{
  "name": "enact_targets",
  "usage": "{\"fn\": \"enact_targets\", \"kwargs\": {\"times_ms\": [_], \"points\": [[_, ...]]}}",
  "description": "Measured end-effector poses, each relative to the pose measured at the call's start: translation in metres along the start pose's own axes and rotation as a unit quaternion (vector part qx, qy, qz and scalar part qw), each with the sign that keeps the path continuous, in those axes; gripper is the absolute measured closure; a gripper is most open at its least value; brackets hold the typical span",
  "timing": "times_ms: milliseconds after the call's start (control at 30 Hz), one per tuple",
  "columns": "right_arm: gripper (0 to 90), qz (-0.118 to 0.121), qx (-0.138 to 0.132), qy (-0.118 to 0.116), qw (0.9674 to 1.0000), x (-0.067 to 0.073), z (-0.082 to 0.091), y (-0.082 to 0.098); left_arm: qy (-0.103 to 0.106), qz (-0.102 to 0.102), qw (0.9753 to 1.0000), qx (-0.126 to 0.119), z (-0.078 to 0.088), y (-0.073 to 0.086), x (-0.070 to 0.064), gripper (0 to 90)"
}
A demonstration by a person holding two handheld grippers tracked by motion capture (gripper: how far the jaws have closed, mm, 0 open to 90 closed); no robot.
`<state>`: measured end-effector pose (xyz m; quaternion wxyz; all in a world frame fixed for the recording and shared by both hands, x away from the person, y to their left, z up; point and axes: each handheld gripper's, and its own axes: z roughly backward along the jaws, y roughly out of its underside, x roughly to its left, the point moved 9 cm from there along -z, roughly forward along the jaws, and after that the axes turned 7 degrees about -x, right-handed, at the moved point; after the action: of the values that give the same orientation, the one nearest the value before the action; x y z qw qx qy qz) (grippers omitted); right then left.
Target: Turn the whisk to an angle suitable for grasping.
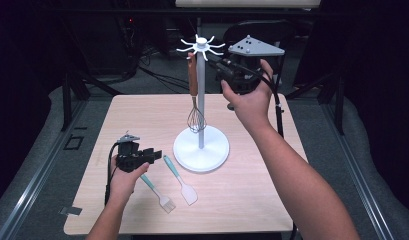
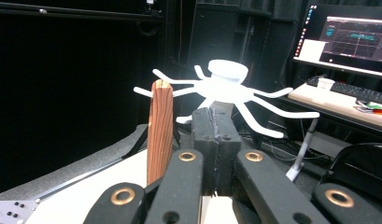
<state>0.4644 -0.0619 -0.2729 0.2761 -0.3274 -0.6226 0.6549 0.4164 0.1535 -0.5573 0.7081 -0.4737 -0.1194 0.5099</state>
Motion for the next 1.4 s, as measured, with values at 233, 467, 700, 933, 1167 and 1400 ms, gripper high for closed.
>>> {"fn": "enact_targets", "kwargs": {"times_ms": [233,467,700,933,1167,1400], "points": [[90.0,0.003,0.003,-0.009,1.0,0.004,-0.002,0.0,0.003,0.0,1.0,0.0,-0.001,0.0,0.0,56.9],[90.0,0.008,0.004,-0.005,0.9999,0.006,-0.002,0.003,0.003,-0.001,1.0,0.0,0.0,0.0,0.0,56.9],[90.0,0.009,0.021,-0.009,0.9997,0.009,-0.001,0.021,0.002,-0.001,1.0,0.001,0.0,0.0,0.0,56.9],[90.0,0.0,0.052,-0.013,0.9986,0.014,0.002,0.059,0.001,0.001,1.0,0.0,0.0,0.001,0.001,56.9],[88.7,-0.007,0.089,-0.015,0.9959,0.017,0.006,0.101,-0.003,0.002,1.0,0.001,0.0,0.001,0.002,56.9],[86.6,-0.02,0.124,-0.024,0.9917,0.022,0.01,0.145,-0.002,0.003,1.0,0.001,-0.001,0.002,0.004,56.9]]}}
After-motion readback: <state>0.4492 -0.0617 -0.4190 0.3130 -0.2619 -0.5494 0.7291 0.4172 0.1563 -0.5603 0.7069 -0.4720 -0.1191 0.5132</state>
